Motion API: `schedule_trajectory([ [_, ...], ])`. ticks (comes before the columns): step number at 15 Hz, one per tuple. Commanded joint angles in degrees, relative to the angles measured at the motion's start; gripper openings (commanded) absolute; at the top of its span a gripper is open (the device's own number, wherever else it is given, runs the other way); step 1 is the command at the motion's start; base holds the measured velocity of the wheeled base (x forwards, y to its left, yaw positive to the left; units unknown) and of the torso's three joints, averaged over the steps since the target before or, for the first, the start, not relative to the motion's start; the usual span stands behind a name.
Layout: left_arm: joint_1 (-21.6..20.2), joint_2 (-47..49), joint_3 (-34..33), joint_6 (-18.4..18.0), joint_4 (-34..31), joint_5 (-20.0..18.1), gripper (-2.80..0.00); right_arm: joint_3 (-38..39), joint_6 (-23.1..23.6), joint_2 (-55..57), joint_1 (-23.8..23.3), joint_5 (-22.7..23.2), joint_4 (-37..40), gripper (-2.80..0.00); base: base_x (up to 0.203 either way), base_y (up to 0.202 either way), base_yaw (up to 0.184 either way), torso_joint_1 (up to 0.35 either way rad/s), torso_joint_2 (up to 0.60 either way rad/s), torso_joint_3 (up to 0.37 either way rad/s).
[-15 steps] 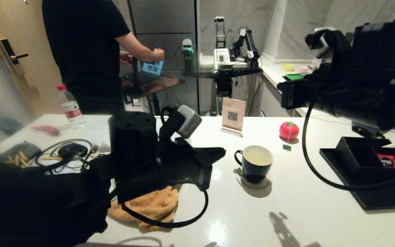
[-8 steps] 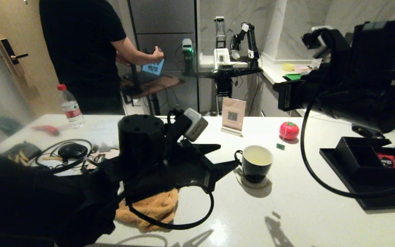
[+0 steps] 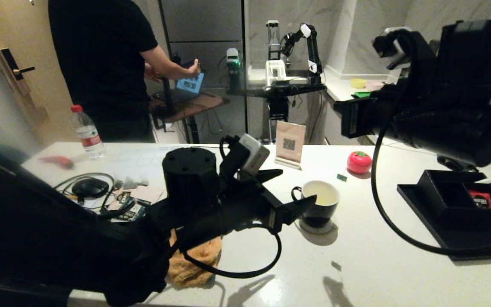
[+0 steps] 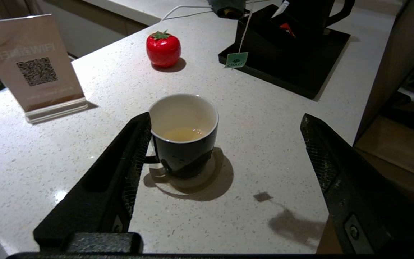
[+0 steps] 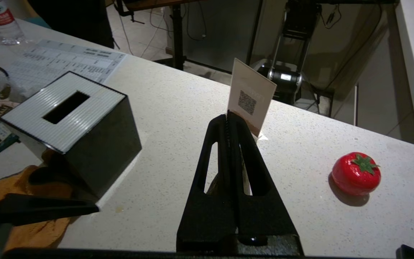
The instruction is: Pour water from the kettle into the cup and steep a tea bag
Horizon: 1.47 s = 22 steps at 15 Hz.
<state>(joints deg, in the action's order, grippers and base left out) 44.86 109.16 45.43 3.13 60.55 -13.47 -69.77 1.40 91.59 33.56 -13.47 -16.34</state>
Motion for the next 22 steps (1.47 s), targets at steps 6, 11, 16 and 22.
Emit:
schedule_trajectory([
  [6,0.9,1.2,0.7,-0.1,0.4,-0.1,0.00,0.1,0.0,-1.2,2.8,-0.2,0.0,-2.80,0.000,0.000,0.000,0.000,0.00,0.000],
  [11,2.1,1.6,0.3,-0.1,3.0,1.4,0.00,0.2,0.1,-1.2,6.4,-0.2,0.0,-2.80,0.000,0.000,0.000,0.000,0.00,0.000],
  [16,2.4,1.7,-0.1,0.0,4.1,1.5,0.00,0.7,0.2,-0.9,9.2,-0.2,0.0,-2.80,0.000,0.000,0.000,0.000,0.00,0.000],
  [22,2.5,1.9,-0.2,0.1,5.4,1.4,0.00,0.5,0.2,-0.5,11.2,-0.2,0.0,-2.80,0.000,0.000,0.000,0.000,0.00,0.000],
])
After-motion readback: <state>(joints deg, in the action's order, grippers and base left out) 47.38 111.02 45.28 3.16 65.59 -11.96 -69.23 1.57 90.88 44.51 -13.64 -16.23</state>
